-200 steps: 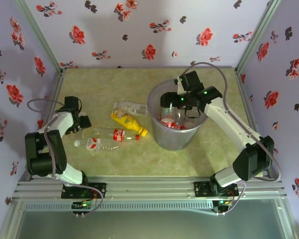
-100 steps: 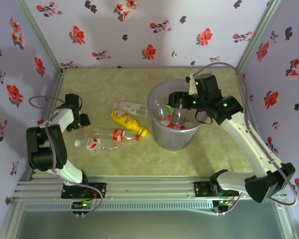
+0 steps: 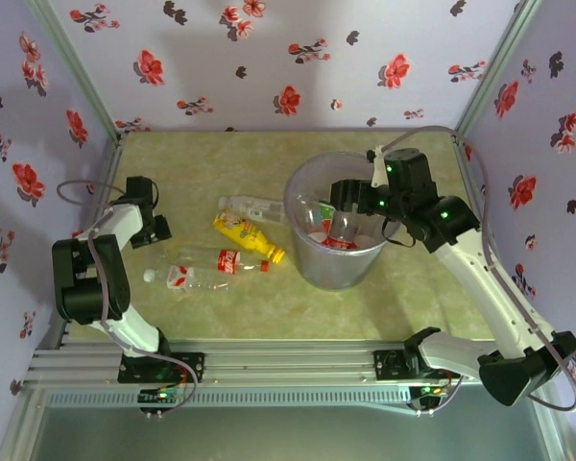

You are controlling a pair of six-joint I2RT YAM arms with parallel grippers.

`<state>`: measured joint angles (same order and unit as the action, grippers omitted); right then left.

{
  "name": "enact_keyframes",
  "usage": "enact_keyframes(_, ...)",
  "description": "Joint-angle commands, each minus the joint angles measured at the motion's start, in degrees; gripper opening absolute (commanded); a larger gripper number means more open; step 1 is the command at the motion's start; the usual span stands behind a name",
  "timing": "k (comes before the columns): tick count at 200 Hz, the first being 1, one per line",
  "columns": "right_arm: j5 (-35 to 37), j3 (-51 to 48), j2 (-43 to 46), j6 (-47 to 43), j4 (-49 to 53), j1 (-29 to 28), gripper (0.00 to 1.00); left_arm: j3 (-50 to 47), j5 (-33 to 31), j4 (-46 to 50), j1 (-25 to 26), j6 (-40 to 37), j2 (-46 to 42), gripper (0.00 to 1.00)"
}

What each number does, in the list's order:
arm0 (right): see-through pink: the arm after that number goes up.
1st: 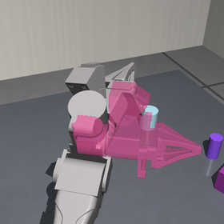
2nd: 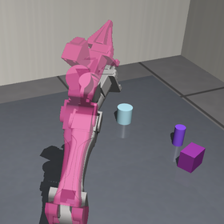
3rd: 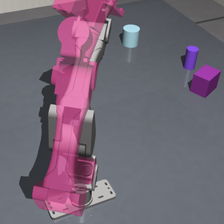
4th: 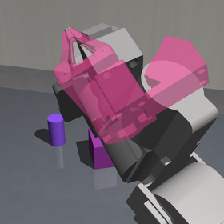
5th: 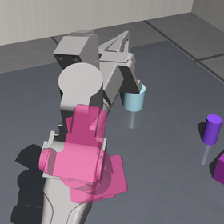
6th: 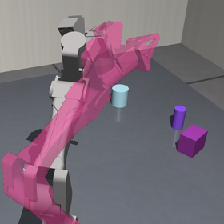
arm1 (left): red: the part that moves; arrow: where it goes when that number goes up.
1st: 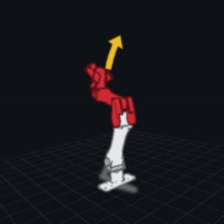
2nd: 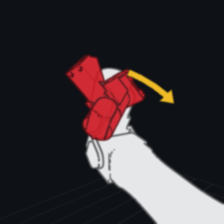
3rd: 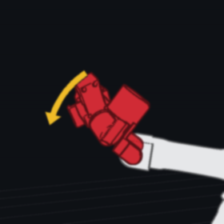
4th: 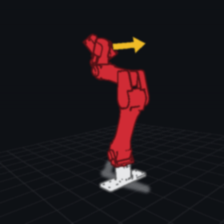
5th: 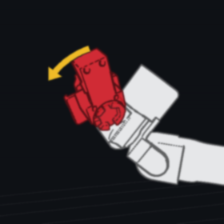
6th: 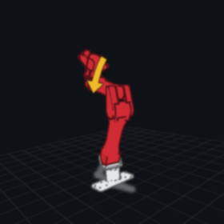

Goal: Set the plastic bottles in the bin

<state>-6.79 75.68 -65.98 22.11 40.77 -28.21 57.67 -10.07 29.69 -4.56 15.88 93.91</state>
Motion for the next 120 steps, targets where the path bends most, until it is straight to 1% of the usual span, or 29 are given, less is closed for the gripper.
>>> enact_keyframes(1, 1.1, -0.9, 1.2, 0.5, -1.3, 0.3, 0.86, 2.9, 0.4, 2.2, 0.8, -0.3, -2.7, 0.47)
enact_keyframes(13, 0.5, -1.2, 1.4, 0.6, -1.8, 0.3, 0.87, 3.8, 1.6, 3.1, 1.2, -0.1, -4.7, 0.47)
enact_keyframes(26, -0.2, -1.2, 1.5, 0.8, -2.4, 0.3, 0.86, 4.2, 5.6, 2.9, 1.5, 0.6, -7.8, 0.47)
enact_keyframes(43, -1.6, -0.6, 0.8, 1.4, -3.9, 0.3, 0.87, 3.6, 13.5, -0.2, 3.0, 0.8, -12.8, 0.47)
enact_keyframes(59, -4.4, 0.1, -0.6, 3.1, -6.6, 0.4, 0.87, 2.7, 22.7, -5.4, 5.1, 0.7, -17.0, 0.47)
enact_keyframes(74, -7.9, 0.9, -2.5, 5.4, -10.6, 0.1, 0.86, 2.5, 28.1, -9.3, 7.8, 0.2, -20.0, 0.46)
enact_keyframes(85, -9.3, 2.7, -4.3, 6.3, -12.3, -0.8, 0.86, 2.4, 30.6, -12.1, 10.0, -0.9, -21.9, 0.46)
enact_keyframes(99, -8.8, 6.9, -7.1, 5.7, -12.1, -3.0, 0.86, 2.4, 33.0, -15.1, 13.2, -2.9, -24.1, 0.45)
enact_keyframes(120, -8.8, 13.6, -12.2, 5.5, -10.9, -6.0, 0.85, 2.1, 34.2, -18.1, 18.5, -7.8, -26.4, 0.45)
